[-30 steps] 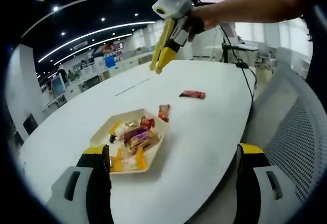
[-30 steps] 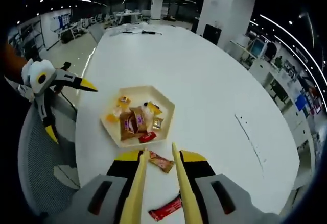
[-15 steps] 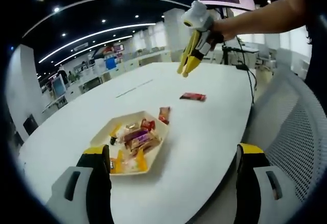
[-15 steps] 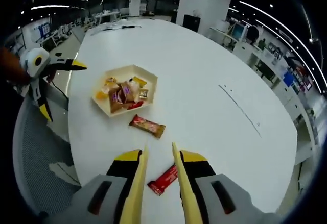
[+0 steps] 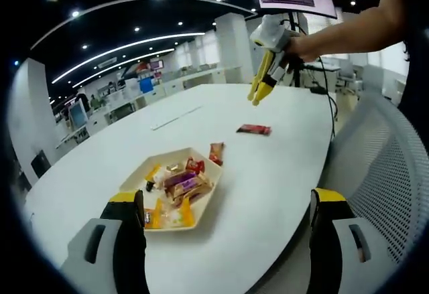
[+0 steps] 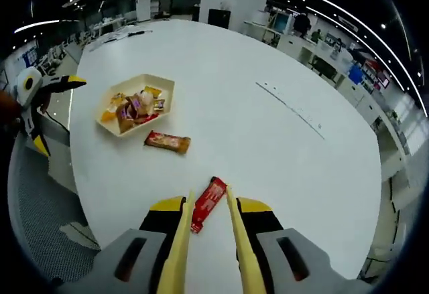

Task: Place the target food into the container with the food tongs after gripping and lifting it, then release it inside without dropping or visibly crushing the food.

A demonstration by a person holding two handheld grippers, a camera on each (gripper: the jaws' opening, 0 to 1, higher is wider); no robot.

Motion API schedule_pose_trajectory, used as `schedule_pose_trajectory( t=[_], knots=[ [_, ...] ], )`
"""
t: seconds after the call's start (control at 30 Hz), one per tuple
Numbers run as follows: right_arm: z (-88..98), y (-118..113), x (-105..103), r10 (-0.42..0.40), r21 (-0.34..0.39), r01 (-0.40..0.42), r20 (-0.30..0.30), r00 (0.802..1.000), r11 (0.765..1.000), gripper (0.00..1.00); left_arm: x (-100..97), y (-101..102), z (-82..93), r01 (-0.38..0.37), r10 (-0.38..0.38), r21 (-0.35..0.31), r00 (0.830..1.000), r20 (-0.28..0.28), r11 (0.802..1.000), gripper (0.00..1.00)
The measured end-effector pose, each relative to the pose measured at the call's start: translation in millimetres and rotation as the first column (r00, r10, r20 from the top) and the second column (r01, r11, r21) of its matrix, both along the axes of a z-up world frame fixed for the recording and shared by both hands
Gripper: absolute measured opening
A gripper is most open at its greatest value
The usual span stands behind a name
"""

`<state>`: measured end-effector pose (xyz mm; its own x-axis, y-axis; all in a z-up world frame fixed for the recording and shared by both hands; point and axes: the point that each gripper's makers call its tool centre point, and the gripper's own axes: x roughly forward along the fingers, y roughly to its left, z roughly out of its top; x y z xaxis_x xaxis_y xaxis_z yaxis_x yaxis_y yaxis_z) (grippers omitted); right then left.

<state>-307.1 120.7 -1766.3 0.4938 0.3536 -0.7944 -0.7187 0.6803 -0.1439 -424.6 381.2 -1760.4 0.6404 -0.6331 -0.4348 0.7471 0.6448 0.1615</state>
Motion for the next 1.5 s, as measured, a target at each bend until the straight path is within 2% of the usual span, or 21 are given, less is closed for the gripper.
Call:
schedule_pose_trajectory(
  t=[0.1,0.23,0.27,0.33,0.4,0.47,0.6,0.73,0.8,0.97,1.2,1.23,1.27,1.3,1.33,1.37,1.4,1.43,1.5],
  knots=[
    [-12.2,3,0,0.004,0.010,-0.004,-0.007,1.000,1.000,0.28,0.6,0,1.7,-0.004,0.004,-0.015,1.000,0.001,1.000,0.99],
    [-27.5,1,-2,-0.041,0.006,0.041,-0.022,0.999,0.999,0.28,0.8,0,0.9,-0.004,0.004,-0.012,1.000,0.001,1.000,0.99],
    [-36.7,-5,-1,-0.067,-0.023,0.066,-0.017,0.998,0.998,0.28,1.5,1,0.9,-0.006,0.006,-0.007,1.000,0.006,1.000,0.99],
    [-41.9,-5,-1,-0.077,-0.022,0.077,-0.011,0.997,0.997,0.28,1.0,1,1.4,-0.008,0.008,-0.013,1.000,0.002,1.000,0.99],
    [-48.9,-9,2,-0.145,0.006,0.146,-0.006,0.989,0.989,0.28,2.3,2,1.7,-0.015,0.015,-0.014,1.000,0.003,1.000,0.98],
    [-53.5,-6,-2,-0.165,0.024,0.166,-0.032,0.986,0.986,0.28,2.4,3,-0.8,-0.015,0.015,-0.003,1.000,-0.003,1.000,0.98],
    [-56.6,2,-2,-0.180,0.047,0.181,-0.028,0.983,0.982,0.28,1.0,2,-2.5,-0.005,0.005,0.002,1.000,-0.008,1.000,0.98],
    [-62.9,-4,-1,-0.227,0.009,0.227,-0.016,0.974,0.974,0.29,0.5,1,-2.9,-0.003,0.003,0.005,1.000,-0.011,1.000,0.98],
    [-61.3,-4,1,-0.243,0.022,0.243,-0.009,0.970,0.970,0.28,0.5,2,-4.7,-0.002,0.002,0.018,1.000,-0.010,1.000,0.97],
    [-58.5,3,-1,-0.214,0.041,0.215,-0.021,0.977,0.976,0.28,0.6,2,-4.4,-0.001,0.001,0.016,1.000,-0.012,1.000,0.97],
    [-62.6,-1,0,-0.210,0.004,0.210,-0.048,0.977,0.978,0.28,1.3,2,-2.6,-0.004,0.004,0.005,1.000,-0.009,1.000,0.97],
    [-60.9,-8,0,-0.193,-0.038,0.192,-0.036,0.980,0.981,0.28,1.4,2,-2.9,-0.003,0.003,0.002,1.000,-0.010,1.000,0.97],
    [-59.6,-10,-1,-0.186,-0.039,0.185,-0.045,0.981,0.982,0.28,1.5,2,-2.3,-0.004,0.004,0.002,1.000,-0.007,1.000,0.98],
    [-59.9,-8,-5,-0.175,-0.002,0.176,-0.091,0.980,0.984,0.28,1.3,2,-1.1,-0.005,0.005,0.003,1.000,-0.005,1.000,0.97],
    [-58.9,-11,-4,-0.174,0.003,0.175,-0.093,0.980,0.985,0.28,1.4,2,-0.9,-0.006,0.006,-0.001,1.000,-0.007,1.000,0.97],
    [-57.7,-16,-3,-0.156,-0.030,0.154,-0.075,0.985,0.988,0.28,1.7,2,-1.3,-0.007,0.007,-0.002,1.000,-0.007,1.000,0.97],
    [-57.0,-15,-4,-0.127,-0.032,0.125,-0.074,0.989,0.992,0.28,2.0,2,-1.2,-0.007,0.007,-0.001,1.000,-0.005,1.000,0.97],
    [-55.3,-8,-2,-0.083,-0.004,0.083,-0.066,0.994,0.997,0.29,1.8,2,-1.2,-0.006,0.006,-0.003,1.000,-0.006,1.000,0.97],
    [-57.9,-6,-2,-0.073,-0.022,0.072,-0.083,0.994,0.997,0.29,1.7,2,-1.4,-0.004,0.004,0.000,1.000,-0.006,1.000,0.97]
  ],
)
